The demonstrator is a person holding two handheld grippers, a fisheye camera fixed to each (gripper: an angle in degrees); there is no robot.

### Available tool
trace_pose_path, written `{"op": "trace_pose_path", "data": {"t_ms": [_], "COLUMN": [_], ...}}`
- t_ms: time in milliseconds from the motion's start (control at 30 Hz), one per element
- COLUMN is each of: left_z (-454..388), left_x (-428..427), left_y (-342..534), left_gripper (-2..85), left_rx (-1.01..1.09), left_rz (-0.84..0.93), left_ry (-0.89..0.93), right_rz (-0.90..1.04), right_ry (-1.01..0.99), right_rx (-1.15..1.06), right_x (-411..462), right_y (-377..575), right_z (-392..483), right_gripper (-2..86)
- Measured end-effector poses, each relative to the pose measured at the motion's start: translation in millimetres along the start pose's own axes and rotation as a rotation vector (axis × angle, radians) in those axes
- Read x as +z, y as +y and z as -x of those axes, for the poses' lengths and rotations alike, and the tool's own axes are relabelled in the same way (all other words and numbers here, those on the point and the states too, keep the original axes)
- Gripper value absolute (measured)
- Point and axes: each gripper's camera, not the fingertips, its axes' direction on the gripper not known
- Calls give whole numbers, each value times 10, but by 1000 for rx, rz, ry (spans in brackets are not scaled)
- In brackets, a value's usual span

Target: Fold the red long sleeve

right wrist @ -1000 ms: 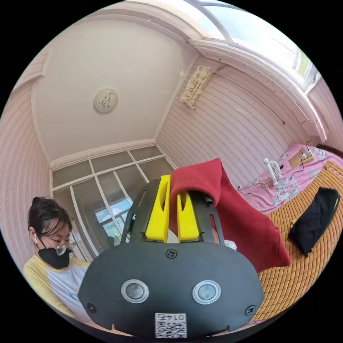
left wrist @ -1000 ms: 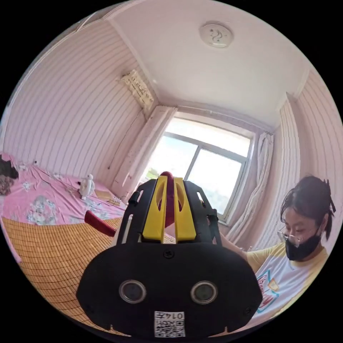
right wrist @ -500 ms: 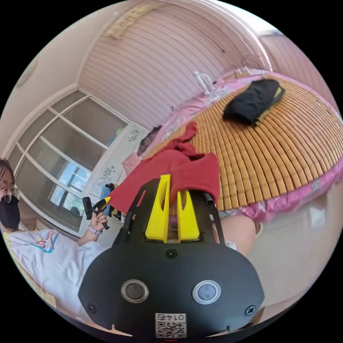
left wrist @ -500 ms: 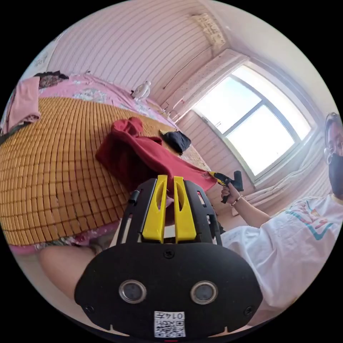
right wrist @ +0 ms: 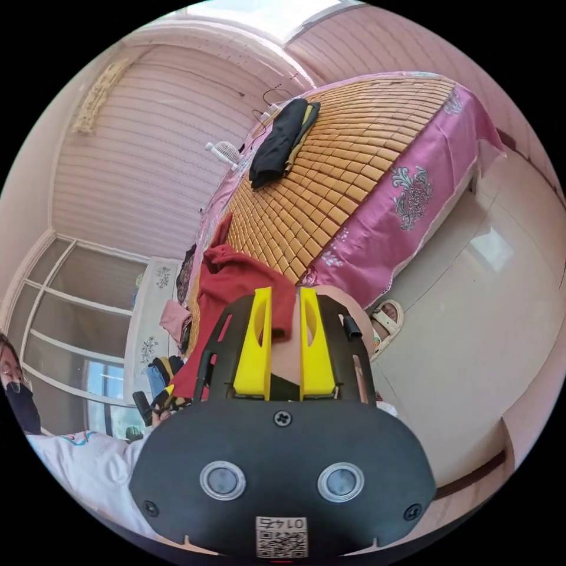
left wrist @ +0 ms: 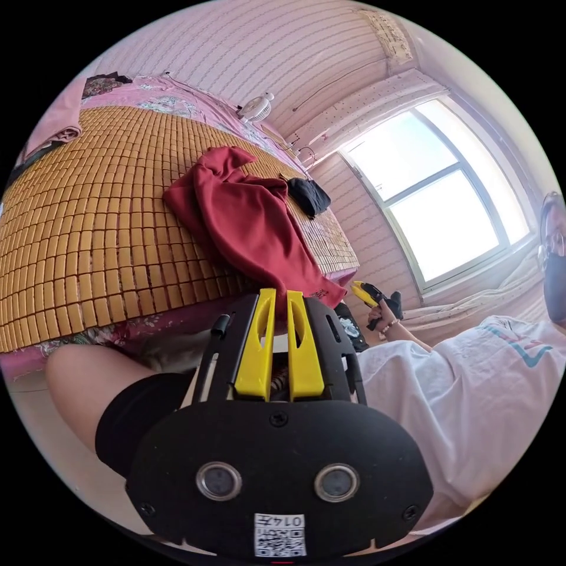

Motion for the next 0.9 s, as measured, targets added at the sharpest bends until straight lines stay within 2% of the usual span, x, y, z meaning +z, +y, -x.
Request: {"op": "trace_pose_path", "data": {"t_ms": [100,333,500,567,700,833,900], "left_z": [91,301,349,323,306,361,374], "left_x": [-158,-257,-345,-391,-432,-469,-484], "left_y": [86,208,225,235,293,464,543], "left_gripper": [31,34,34,34,35,35,35], "left_rx": [-41,-161,-189,-179,-172,-211,-224], "left_rz": [-26,-48,-69,-70,-66,-69,-67], "left_ry": [-24,-18,13,7,6,9,10], "right_rz": [72,296,423,431,329,469,467], "right_ry": [31,48,59,78,28,47,104], "right_rx": [1,-226,-304,-306,-207,-207,-258], "right_x": [91,654,913,917,748,880,864], "right_y": [-65,-195,-341,-389,-507,-526,-507], "right_z": [-52,410,629,664,572,543,624], "right_gripper": [109,120,116,109,103,132,122]}}
